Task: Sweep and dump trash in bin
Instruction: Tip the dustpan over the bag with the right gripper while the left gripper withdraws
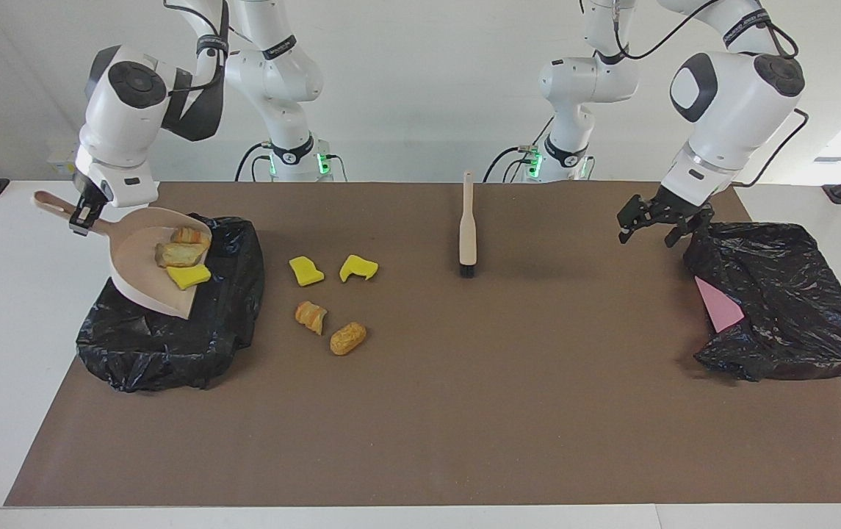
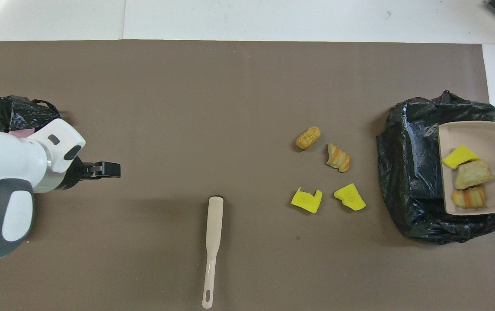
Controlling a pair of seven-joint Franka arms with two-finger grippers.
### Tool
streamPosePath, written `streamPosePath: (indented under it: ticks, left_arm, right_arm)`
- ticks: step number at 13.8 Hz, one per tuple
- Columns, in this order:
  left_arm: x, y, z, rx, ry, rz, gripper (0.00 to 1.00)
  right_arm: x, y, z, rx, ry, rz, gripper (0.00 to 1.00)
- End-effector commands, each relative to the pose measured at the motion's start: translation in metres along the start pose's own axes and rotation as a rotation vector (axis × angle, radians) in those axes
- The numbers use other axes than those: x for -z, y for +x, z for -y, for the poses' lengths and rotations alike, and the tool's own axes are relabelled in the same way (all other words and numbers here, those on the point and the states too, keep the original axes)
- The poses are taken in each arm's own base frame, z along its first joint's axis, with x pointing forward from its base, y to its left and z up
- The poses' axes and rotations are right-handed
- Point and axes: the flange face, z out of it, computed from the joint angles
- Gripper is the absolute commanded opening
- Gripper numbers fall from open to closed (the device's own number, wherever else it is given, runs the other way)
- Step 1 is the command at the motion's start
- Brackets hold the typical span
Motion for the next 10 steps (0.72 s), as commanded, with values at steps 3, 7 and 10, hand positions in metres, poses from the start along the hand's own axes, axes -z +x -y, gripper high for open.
streamPosePath:
  ticks: [3, 7, 10]
  left_arm:
    - [0.045, 0.034, 0.009, -0.018, 0.054, 0.036, 1.00]
    - [0.064, 0.033, 0.033, 0.044, 0.046, 0.000, 1.00]
    - [0.070, 0.034, 0.025, 0.022, 0.057, 0.019, 1.00]
  right_arm:
    - [0.012, 0.003, 0.014, -0.026, 0.023, 0.104, 0.00]
    - [0.013, -0.007, 0.016, -0.064, 0.048, 0.177, 0.00]
    - [0.041, -0.021, 0.008, -0.083, 0.040, 0.238, 0.00]
